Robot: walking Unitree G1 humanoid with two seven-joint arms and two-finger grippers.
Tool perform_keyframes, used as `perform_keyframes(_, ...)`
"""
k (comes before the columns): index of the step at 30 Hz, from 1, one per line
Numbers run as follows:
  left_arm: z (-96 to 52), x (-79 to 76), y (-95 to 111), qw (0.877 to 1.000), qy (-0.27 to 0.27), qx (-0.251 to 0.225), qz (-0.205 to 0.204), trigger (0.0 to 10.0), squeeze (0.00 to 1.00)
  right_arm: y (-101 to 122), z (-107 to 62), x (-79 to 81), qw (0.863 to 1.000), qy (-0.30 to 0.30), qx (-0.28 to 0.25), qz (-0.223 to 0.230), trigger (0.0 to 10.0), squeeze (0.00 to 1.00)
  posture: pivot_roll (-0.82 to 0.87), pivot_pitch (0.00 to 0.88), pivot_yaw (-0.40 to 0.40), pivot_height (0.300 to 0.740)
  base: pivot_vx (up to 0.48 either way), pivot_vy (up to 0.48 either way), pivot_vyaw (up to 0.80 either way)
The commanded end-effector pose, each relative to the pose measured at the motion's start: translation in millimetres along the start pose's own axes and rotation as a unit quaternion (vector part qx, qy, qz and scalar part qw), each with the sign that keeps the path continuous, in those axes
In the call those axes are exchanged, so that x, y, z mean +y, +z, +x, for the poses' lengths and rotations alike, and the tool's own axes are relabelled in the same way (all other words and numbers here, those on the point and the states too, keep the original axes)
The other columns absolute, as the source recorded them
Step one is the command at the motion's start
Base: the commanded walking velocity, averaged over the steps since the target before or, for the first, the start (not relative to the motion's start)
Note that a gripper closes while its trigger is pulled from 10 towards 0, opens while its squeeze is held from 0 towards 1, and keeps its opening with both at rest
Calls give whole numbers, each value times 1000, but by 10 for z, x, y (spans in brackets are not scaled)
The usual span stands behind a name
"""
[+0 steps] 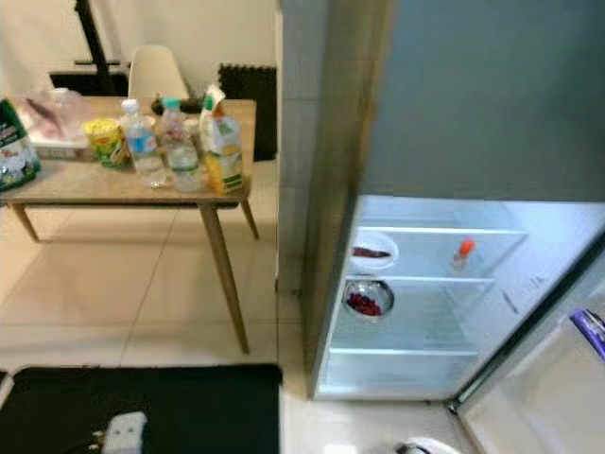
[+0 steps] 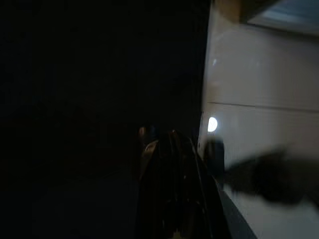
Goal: Restocking fridge
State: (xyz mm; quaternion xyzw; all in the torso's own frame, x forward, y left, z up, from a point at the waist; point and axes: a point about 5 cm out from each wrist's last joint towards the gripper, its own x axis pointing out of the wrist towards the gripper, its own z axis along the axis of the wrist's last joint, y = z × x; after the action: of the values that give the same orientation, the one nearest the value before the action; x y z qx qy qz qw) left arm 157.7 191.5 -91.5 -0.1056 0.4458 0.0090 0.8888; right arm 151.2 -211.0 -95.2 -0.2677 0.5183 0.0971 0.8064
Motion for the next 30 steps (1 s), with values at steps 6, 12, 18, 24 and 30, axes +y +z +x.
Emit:
perform_keyframes(6, 6, -27, -5, 1000, -4, 1, 0, 10000, 0, -111, -12, -40, 1000, -6, 19, 0, 10000, 0, -87, 0, -4, 740, 329, 0, 0)
perform_keyframes(12, 8, -39, -4, 1000, -6, 0, 3, 10000, 0, -115, -12, -45, 1000, -7, 19, -1, 10000, 0, -87, 0, -4, 740, 324, 0, 0)
perform_keyframes(18, 14, -47, 4, 1000, -3, 2, 18, 10000, 0, -118, -12, -55, 1000, -8, 20, -3, 10000, 0, -87, 0, -4, 740, 0, 0, 0)
perform_keyframes(24, 24, -102, 3, 999, -30, 9, 30, 10000, 0, -121, -13, -66, 1000, -10, 21, -4, 10000, 0, -89, 0, -7, 740, 0, -225, 0)
perform_keyframes(30, 23, -108, -4, 999, -31, 10, 30, 10000, 0, -125, -13, -66, 1000, -11, 22, -4, 10000, 0, -90, 0, -7, 740, 0, -437, 0)
